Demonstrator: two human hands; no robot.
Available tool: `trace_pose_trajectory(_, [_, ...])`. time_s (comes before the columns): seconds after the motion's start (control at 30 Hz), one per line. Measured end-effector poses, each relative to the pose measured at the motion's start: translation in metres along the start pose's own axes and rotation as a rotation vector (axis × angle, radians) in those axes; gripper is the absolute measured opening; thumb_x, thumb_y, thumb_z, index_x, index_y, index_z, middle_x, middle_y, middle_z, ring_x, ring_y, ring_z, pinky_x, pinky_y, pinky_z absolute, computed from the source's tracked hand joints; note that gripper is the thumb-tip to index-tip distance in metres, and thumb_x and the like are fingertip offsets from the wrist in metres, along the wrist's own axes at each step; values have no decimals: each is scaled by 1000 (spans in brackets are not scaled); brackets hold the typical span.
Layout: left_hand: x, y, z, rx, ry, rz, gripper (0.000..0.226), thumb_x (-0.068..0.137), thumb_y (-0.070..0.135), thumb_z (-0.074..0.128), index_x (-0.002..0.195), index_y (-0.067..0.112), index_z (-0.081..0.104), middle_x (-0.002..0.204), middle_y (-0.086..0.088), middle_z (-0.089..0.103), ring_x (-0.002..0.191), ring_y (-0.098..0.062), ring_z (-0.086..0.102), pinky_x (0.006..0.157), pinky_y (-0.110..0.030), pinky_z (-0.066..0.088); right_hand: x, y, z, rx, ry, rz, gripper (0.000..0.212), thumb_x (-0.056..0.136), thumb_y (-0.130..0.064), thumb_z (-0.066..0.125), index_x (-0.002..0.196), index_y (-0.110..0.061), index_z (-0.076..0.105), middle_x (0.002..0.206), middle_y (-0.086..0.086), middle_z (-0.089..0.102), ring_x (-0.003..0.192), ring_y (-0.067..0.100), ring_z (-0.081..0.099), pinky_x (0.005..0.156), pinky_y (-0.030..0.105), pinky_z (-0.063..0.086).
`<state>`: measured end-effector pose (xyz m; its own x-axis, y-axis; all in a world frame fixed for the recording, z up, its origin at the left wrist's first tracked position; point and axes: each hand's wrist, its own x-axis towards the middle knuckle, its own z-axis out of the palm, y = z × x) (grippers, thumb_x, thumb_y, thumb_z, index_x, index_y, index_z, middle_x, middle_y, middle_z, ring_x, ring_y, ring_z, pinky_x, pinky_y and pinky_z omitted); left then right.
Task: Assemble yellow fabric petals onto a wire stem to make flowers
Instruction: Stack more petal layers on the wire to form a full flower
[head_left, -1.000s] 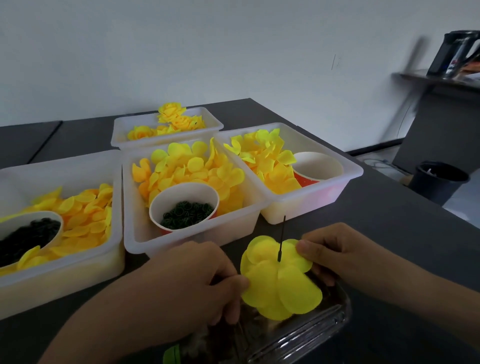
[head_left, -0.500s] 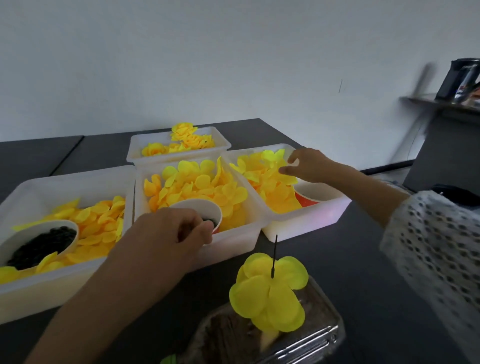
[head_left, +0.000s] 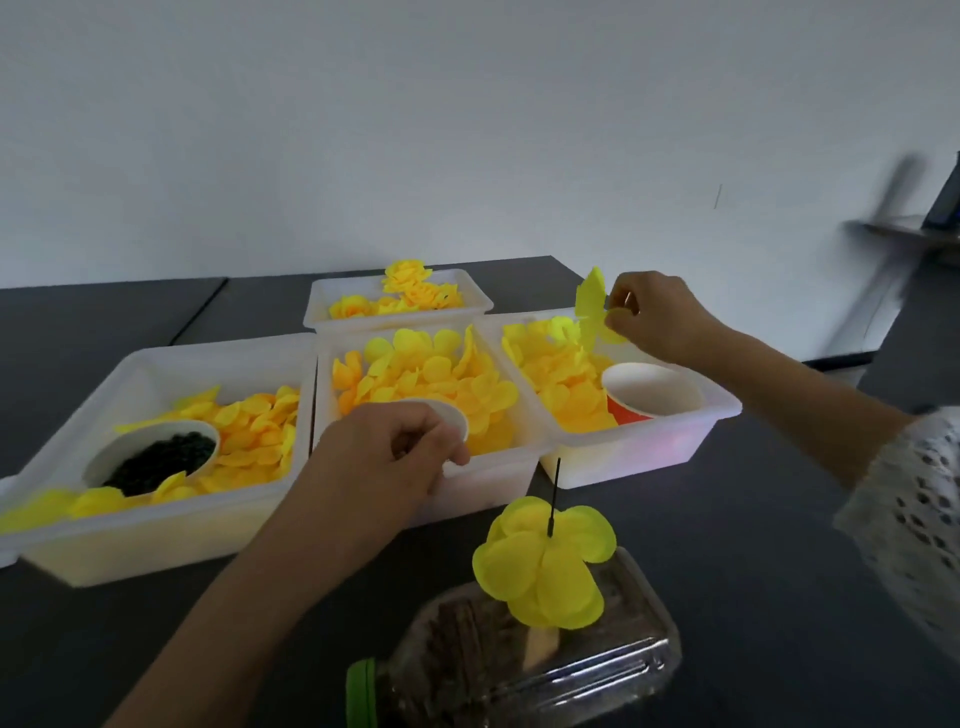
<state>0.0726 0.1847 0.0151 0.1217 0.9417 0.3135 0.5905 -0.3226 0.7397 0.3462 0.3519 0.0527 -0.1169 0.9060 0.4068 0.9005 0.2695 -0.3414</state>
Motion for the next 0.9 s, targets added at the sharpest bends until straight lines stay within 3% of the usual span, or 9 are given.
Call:
trace_pose_trajectory(0.13, [1,23,6,-291,-82,-67,30,100,24,42,92,21,71,73,8,69,63,-4,59,51,-13,42,-53,-47,-24,-127,141,-257,3,86,-11,52,86,-14,51,73,6,57,69,32,50,58,36,42])
trace_pose_trajectory(0.23, [-2,48,16,-551,-250,-202,40,93,44,42,120,21,60,100,6,73,81,-4,70,61,-17,54,-104,-88,-31,-285,246,-420,7,84,-15,57,85,-15,50,65,5,56,58,35,49,48,31,34])
trace_pose_trajectory(0.37, [-15,69,26,-668,-217,-176,48,73,62,46,97,29,71,90,9,74,88,-10,71,71,-32,61,-164,-117,-37,-280,219,-533,13,77,-24,60,87,-15,60,65,1,60,47,34,55,41,27,34])
trace_pose_trajectory(0.43, [-20,74,29,-671,-134,-211,37,82,59,47,82,34,74,81,12,74,83,-9,72,71,-32,61,-176,-116,-39,-191,130,-557,19,83,-33,56,93,-17,61,77,-2,60,55,30,57,42,33,41])
trace_pose_trajectory(0.5, [-22,71,31,-700,-36,-304,27,92,48,52,93,29,71,82,12,73,81,-7,72,70,-29,61,-181,-108,-43,13,57,-600,23,90,-40,52,98,-19,59,87,-6,53,63,21,53,50,37,43])
trace_pose_trajectory(0.6, [-22,67,30,-724,66,-384,33,91,46,59,117,25,60,107,8,71,90,-12,72,88,-39,57,-179,-93,-52,226,92,-580,22,93,-36,51,107,-20,57,93,-9,47,69,4,48,60,22,39])
trace_pose_trajectory(0.67, [-22,68,24,-698,129,-357,20,89,46,62,102,31,62,99,12,74,83,-14,73,85,-35,55,-173,-87,-58,339,157,-487,17,96,-30,54,111,-22,56,95,-7,50,71,4,51,63,17,39])
trace_pose_trajectory(0.8, [-23,76,3,-603,-80,-225,32,78,45,71,91,16,76,100,-7,75,97,-30,70,95,-48,53,-160,-93,-75,719,-62,-267,33,82,-49,55,111,-33,58,87,-7,55,58,12,48,56,27,43])
trace_pose_trajectory(0.9, [-26,81,-7,-437,-218,-169,42,78,50,69,93,11,71,105,-19,70,101,-32,68,99,-48,50,-155,-98,-86,770,-283,-308,33,80,-49,53,88,-19,65,65,-2,54,54,16,41,54,29,37])
